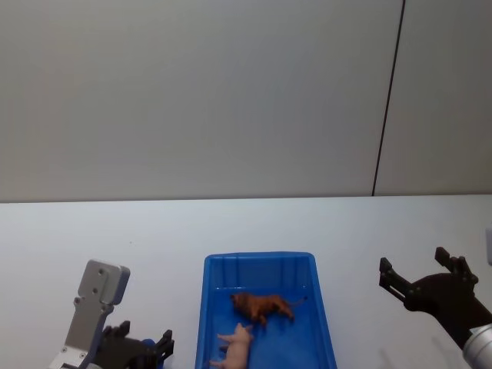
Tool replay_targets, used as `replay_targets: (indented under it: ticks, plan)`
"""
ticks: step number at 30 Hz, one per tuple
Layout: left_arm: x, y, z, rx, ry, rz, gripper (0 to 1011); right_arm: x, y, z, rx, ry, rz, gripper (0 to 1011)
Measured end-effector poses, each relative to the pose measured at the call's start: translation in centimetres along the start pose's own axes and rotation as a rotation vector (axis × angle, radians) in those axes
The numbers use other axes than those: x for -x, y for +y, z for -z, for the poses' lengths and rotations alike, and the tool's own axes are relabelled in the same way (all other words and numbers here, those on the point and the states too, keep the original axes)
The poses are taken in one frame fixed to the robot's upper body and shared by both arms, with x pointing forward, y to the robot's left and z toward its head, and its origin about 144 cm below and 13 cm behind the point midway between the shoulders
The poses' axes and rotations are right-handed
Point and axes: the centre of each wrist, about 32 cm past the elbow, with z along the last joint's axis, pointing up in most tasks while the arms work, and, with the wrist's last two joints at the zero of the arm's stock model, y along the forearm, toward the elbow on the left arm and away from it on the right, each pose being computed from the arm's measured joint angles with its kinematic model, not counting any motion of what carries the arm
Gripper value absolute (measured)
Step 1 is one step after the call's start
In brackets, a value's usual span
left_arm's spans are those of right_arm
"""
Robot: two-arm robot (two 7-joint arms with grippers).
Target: Pick up the two dolls from the table and place them into the box.
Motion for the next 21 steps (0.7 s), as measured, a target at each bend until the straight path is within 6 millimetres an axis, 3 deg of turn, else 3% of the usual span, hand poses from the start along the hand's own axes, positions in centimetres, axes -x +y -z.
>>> replay_targets:
  ticks: [13,14,18,21]
  plan:
    - [0.0,0.2,1.0,-0.037,0.009,0.009,458,0.0,0.0,0.0,0.0,0.0,0.0,1001]
    - [0.0,0.2,1.1,-0.039,0.009,0.009,393,0.0,0.0,0.0,0.0,0.0,0.0,1001]
    - [0.0,0.3,1.2,-0.039,0.01,0.01,290,0.0,0.0,0.0,0.0,0.0,0.0,1001]
    - [0.1,0.4,1.3,-0.031,0.009,0.013,269,0.0,0.0,0.0,0.0,0.0,0.0,1001]
